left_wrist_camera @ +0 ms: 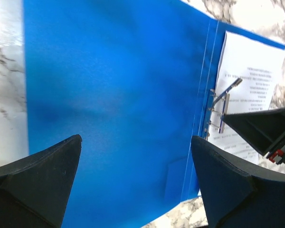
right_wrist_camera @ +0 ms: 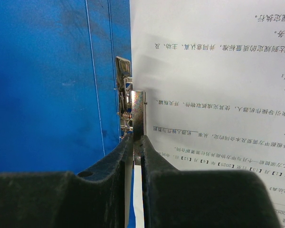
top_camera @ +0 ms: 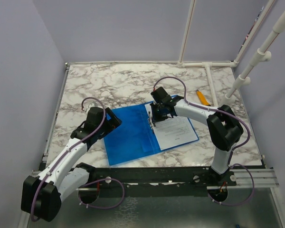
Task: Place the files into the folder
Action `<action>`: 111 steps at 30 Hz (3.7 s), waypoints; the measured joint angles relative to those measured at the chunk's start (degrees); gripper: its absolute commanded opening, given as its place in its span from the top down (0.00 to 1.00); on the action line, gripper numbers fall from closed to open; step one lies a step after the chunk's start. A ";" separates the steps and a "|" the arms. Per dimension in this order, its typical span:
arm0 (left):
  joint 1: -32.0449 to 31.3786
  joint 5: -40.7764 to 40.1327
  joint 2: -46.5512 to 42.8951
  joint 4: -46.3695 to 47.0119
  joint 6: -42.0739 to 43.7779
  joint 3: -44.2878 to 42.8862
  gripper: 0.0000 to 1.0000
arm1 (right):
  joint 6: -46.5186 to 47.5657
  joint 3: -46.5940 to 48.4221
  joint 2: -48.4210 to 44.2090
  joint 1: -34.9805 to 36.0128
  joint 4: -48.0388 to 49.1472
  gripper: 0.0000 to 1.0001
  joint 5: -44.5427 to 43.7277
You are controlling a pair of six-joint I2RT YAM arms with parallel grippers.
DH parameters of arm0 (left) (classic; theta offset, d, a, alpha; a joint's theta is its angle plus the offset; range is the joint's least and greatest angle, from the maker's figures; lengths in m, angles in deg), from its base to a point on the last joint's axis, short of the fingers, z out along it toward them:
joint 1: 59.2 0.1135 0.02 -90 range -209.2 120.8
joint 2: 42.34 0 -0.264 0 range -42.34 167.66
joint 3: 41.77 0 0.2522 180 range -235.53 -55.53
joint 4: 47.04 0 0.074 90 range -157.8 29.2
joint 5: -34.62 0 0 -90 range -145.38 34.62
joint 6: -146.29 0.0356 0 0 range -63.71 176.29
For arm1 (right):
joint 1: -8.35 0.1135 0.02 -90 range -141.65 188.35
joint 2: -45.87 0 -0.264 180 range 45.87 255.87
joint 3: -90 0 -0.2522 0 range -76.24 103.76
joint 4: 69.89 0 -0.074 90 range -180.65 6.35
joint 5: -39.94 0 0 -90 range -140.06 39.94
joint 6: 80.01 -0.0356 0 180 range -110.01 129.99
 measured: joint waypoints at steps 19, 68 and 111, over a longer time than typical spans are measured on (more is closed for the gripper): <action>-9.51 5.88 14.86 13.70 -2.99 3.76 0.01 | 0.02 -0.68 0.04 0.31 -0.20 0.90 -0.24; -10.69 5.03 18.18 24.85 -8.96 6.78 0.01 | -5.33 -6.49 -5.07 2.29 -1.27 0.98 -8.46; -10.78 4.94 17.46 25.51 -8.50 7.58 0.01 | -4.26 7.04 -1.44 11.76 -13.51 0.83 -13.86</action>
